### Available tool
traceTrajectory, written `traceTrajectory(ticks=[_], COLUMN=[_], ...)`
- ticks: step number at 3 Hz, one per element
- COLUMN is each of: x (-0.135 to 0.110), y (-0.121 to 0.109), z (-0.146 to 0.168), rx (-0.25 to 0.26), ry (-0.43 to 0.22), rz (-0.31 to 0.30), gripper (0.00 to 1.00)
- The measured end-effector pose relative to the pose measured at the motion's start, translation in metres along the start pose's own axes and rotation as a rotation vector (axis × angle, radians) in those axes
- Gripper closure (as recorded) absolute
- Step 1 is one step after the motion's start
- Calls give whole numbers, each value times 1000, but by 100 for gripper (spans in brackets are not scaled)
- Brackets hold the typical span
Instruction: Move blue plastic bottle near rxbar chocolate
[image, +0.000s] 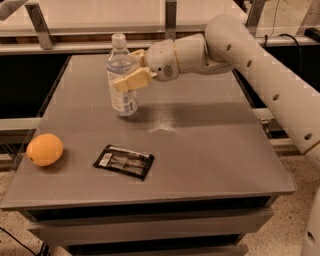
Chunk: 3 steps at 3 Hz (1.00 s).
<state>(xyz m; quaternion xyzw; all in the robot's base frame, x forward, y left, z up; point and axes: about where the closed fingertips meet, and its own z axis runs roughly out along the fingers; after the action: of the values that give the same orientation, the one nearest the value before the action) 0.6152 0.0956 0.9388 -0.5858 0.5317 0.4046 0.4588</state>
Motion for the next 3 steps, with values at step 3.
traceTrajectory(ticks=[3], x=[-27], y=[77], z=[24], rx=[-237], ry=[-93], rz=[-66], gripper=[100])
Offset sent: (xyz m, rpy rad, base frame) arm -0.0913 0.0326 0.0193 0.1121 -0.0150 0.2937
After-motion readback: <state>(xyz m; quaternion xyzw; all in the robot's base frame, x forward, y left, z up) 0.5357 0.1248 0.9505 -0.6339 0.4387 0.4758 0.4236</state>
